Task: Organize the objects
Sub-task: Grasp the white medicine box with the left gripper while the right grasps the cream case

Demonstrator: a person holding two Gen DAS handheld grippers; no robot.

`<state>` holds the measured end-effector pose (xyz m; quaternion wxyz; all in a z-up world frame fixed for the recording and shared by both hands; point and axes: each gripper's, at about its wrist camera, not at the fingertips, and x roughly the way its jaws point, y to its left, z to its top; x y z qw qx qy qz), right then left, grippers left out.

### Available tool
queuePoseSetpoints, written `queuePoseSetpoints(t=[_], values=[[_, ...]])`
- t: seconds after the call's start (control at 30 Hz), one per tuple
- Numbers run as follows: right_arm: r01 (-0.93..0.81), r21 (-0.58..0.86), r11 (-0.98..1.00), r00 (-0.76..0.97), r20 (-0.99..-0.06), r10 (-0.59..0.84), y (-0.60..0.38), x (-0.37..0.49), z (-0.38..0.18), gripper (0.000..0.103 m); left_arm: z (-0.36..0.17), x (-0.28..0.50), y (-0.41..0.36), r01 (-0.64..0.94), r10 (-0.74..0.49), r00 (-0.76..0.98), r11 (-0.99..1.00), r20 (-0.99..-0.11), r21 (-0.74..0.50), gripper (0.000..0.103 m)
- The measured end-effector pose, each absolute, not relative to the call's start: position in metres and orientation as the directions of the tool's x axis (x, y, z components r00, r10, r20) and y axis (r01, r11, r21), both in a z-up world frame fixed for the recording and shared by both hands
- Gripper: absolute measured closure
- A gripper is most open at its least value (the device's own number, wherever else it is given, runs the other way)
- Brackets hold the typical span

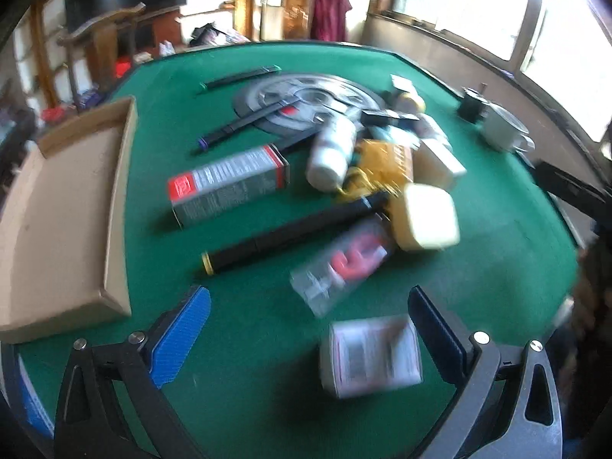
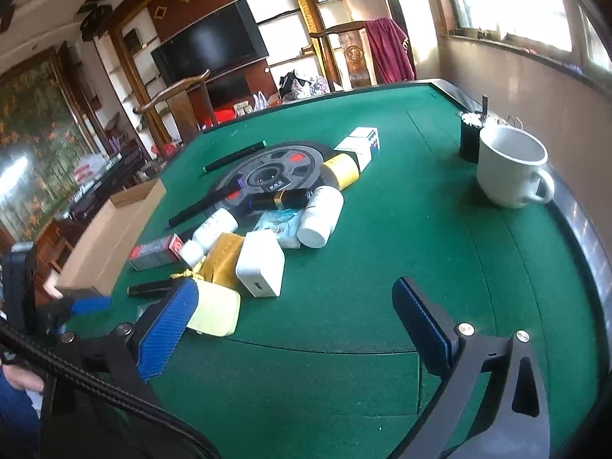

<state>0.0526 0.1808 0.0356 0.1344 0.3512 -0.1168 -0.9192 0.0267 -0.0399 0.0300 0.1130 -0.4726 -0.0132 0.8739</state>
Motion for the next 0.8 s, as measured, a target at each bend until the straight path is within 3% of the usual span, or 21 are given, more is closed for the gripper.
queuePoseSetpoints(t=[0.03,0.1,0.17,0.33,0.4,0.67,0.73,0.8], values=[[0.165,0.324,-0.931,-0.717,-0.609,-0.339,0.182,0.052,0.034,0.001,0.031,0.029,-0.038,-0.203,0.224,-0.524,-0.970,-0.822,-0.135,0.015],[0.171,0.347,-0.922,-0.710,-0.605,-0.360,0.180,0.052,0.031,0.001,0.035,0.036,-0.035,-0.235,0.220,-0.533,-0.966,-0.817,-0.107,0.038],[0.180,0.345,-0.921,-0.702,-0.610,-0.366,0.176,0.053,0.029,0.001,0.036,0.041,-0.035,-0.248,0.260,-0.516,-0.957,-0.816,-0.149,0.047],[0.204,0.302,-0.931,-0.706,-0.614,-0.354,0.165,0.058,0.030,0.001,0.038,0.055,-0.023,-0.316,0.282,-0.499,-0.940,-0.819,-0.131,0.046],[0.212,0.303,-0.929,-0.702,-0.614,-0.360,0.163,0.059,0.028,0.001,0.037,0.060,-0.015,-0.327,0.268,-0.494,-0.939,-0.827,-0.109,0.039],[0.240,0.265,-0.934,-0.679,-0.642,-0.356,0.144,0.060,0.024,0.001,0.014,0.052,0.013,-0.319,0.223,-0.481,-0.945,-0.848,-0.068,0.039],[0.279,0.243,-0.929,-0.659,-0.655,-0.369,0.137,0.058,0.025,0.001,0.015,0.050,0.014,-0.311,0.227,-0.503,-0.948,-0.834,-0.071,0.048],[0.344,0.213,-0.915,-0.627,-0.673,-0.392,0.128,0.054,0.026,0.001,0.016,0.048,0.012,-0.306,0.238,-0.506,-0.948,-0.829,-0.085,0.073]])
